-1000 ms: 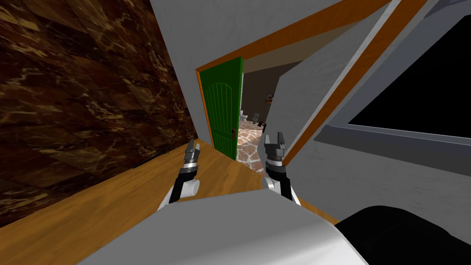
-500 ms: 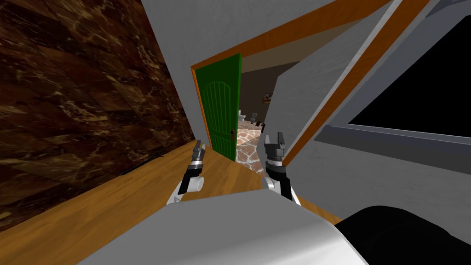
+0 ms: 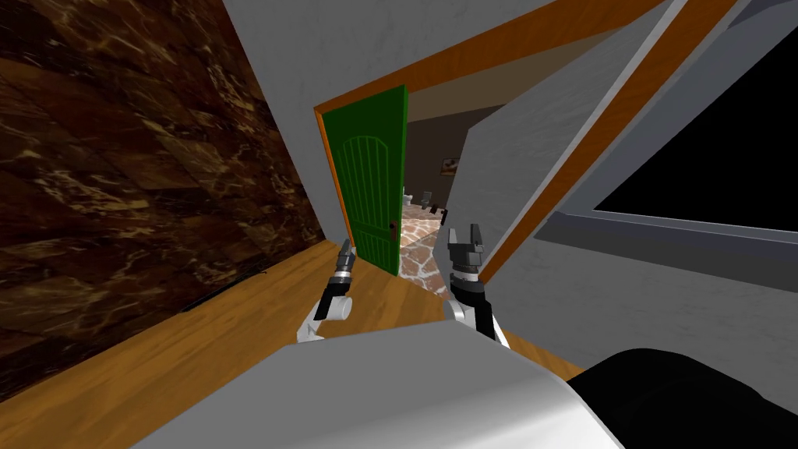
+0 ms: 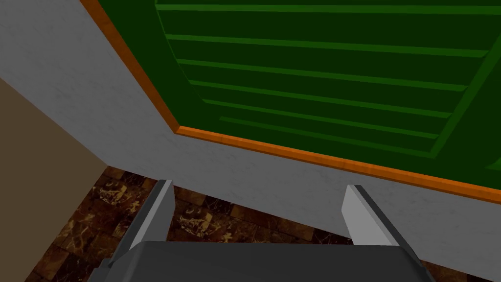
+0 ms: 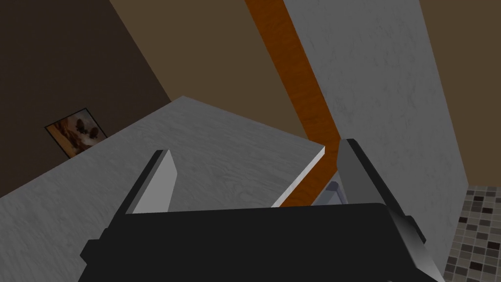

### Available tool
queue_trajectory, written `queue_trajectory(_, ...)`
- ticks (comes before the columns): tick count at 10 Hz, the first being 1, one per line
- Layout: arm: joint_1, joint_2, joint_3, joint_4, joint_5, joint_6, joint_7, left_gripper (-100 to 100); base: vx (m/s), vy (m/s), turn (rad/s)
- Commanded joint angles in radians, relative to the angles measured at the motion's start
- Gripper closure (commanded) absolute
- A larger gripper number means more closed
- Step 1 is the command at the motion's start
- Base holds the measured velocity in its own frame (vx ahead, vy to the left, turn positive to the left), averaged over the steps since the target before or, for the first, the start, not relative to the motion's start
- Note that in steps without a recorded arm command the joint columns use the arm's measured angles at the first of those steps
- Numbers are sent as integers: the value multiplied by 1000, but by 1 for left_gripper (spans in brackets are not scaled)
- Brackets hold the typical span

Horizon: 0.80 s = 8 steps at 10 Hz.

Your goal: Push the door open

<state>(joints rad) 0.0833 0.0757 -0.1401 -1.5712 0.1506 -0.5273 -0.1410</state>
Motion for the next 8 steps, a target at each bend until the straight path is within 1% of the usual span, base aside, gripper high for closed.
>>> queue_trajectory(1, -37, 0, -10, 49, 11, 14, -1, -100, 102, 53, -97)
queue_trajectory(3, -75, -2, -26, 101, 22, 22, -2, -100, 90, 53, -91)
queue_trajectory(4, -75, -2, -26, 109, 22, 22, -2, -100, 60, 43, -24)
queue_trajectory(8, -148, -9, -57, 227, 45, 37, -4, -100, 69, 49, -84)
